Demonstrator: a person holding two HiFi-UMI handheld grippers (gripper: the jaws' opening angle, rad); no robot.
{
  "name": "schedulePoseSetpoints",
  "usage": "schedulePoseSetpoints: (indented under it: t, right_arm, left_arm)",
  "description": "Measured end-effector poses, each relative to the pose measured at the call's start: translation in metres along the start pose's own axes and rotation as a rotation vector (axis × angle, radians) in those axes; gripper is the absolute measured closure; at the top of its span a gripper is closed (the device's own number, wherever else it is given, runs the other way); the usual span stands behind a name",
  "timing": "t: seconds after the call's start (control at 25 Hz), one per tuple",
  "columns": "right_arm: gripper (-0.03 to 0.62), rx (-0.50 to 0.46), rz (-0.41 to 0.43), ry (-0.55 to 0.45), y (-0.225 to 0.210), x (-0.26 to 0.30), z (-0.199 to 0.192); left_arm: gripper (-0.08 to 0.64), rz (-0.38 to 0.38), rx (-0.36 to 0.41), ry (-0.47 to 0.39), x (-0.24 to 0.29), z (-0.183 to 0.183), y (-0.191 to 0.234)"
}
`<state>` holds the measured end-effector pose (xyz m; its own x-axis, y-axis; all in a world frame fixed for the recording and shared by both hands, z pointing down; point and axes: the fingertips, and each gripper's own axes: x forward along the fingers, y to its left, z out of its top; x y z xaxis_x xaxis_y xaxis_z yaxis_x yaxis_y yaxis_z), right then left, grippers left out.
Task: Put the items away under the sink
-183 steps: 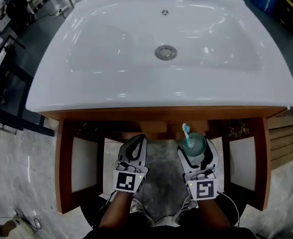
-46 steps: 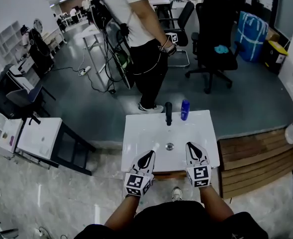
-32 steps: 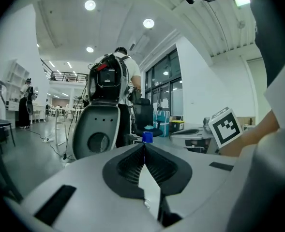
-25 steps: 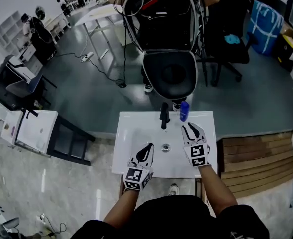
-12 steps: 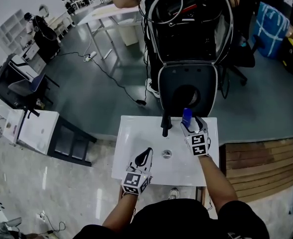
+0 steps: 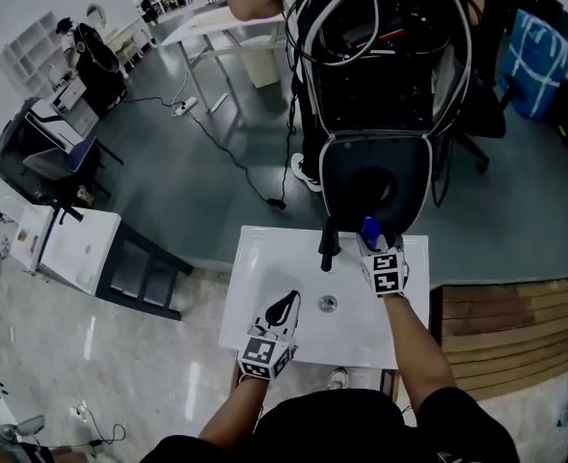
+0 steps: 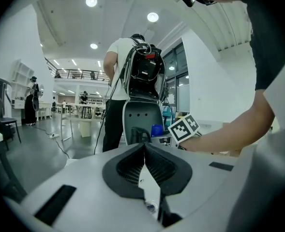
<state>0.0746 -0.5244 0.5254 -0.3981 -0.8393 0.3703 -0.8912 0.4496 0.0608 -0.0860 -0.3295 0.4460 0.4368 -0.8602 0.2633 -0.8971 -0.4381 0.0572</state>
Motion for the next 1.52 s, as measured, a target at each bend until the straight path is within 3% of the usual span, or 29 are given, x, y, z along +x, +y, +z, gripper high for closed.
schedulePoseSetpoints:
  t: [0.08, 0.16, 0.52, 0.92, 1.52]
  right_arm:
    - [0.405, -0.005, 0.007, 0.001, 0.004, 0.002, -0.001]
    - [0.424, -0.015, 0.008, -0.002, 0.009, 0.002, 0.002]
    - [0.43, -0.008, -0.001, -0.011, 0.013, -0.011, 0.01]
    - [0.431, -0.022, -0.035, -0.07, 0.028, -0.078, 0.037]
    - [0.431, -0.025, -0.142, -0.135, 0.13, -0.232, 0.051]
  left_arm:
    - [0.538, -0.002, 0.006, -0.008, 0.001, 0.003, 0.001]
    - [0.538, -0.002, 0.009, -0.014, 0.001, 0.006, 0.004]
    - [0.538, -0.002, 0.011, -0.006, -0.005, 0.009, 0.002]
    - [0.538, -0.017, 0.009, -0.008, -0.033, 0.007, -0.011]
    - [0.538, -0.124, 0.039, -0.036, -0.161, -0.013, -0.014]
